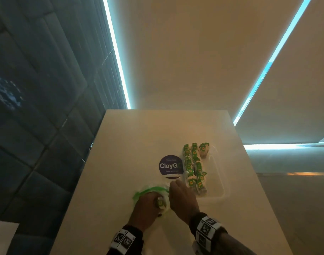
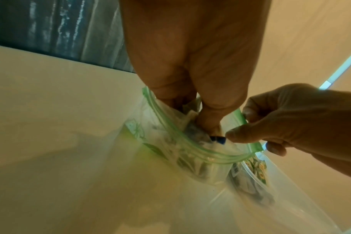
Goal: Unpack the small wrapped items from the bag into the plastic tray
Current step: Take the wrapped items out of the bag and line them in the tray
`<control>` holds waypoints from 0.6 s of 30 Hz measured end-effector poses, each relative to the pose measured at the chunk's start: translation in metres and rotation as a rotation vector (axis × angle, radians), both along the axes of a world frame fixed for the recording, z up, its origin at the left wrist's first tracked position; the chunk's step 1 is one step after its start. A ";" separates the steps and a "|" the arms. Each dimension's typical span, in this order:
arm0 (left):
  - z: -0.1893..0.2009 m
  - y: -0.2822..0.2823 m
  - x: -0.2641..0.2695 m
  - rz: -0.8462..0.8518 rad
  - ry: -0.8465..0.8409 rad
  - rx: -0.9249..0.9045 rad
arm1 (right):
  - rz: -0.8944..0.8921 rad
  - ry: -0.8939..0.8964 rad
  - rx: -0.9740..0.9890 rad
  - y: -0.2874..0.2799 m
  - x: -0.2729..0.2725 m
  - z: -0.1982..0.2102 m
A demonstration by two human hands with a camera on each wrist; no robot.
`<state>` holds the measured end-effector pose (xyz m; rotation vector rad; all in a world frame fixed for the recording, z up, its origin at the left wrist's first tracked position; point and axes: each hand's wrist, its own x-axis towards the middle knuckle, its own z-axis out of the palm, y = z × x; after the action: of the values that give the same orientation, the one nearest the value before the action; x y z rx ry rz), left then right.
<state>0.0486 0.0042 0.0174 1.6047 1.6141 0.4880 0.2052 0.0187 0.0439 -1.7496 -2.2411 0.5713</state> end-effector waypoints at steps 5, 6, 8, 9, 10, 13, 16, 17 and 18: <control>0.008 -0.007 -0.001 0.066 -0.068 0.070 | 0.174 0.110 -0.038 -0.012 -0.001 0.001; 0.010 -0.007 -0.001 0.081 -0.102 0.062 | 0.184 0.144 -0.061 -0.014 -0.001 0.000; 0.016 -0.008 0.000 0.094 -0.155 0.047 | 0.192 0.188 -0.097 -0.016 -0.003 -0.001; 0.018 -0.008 0.000 0.099 -0.168 0.047 | 0.190 0.202 -0.103 -0.016 -0.003 -0.002; 0.018 -0.007 -0.001 0.098 -0.178 0.048 | 0.186 0.204 -0.111 -0.015 -0.003 -0.003; 0.017 -0.006 -0.002 0.113 -0.216 0.019 | 0.144 0.258 -0.120 -0.013 -0.003 -0.005; 0.016 -0.006 -0.003 0.125 -0.237 -0.005 | 0.102 0.333 -0.105 -0.011 -0.003 -0.008; 0.017 -0.006 -0.002 0.130 -0.250 -0.013 | 0.089 0.352 -0.122 -0.010 -0.002 -0.008; 0.017 -0.007 -0.002 0.136 -0.258 -0.016 | 0.075 0.368 -0.147 -0.010 -0.001 -0.008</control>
<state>0.0463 -0.0026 0.0347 1.3636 1.5318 0.7212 0.2041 0.0090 0.0361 -1.4793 -2.0537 1.0062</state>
